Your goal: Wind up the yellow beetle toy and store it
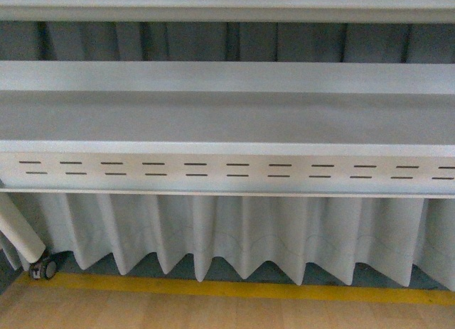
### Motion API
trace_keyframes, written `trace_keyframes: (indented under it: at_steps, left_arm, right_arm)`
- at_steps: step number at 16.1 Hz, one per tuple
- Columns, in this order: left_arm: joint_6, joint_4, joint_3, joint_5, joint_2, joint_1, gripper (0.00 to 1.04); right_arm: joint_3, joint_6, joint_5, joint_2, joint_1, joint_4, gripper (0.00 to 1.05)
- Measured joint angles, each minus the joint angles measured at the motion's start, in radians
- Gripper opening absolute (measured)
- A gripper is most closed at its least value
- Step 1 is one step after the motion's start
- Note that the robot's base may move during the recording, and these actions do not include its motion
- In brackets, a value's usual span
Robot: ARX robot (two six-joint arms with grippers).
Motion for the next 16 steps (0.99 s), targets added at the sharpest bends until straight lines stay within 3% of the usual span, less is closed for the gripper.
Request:
trace_keyframes:
  at_steps: [16]
  left_arm:
    - [0.000,0.004,0.000,0.000,0.000,0.000,0.98]
  right_arm:
    - [0.000,0.000,0.000,0.000,0.000,0.001,0.98]
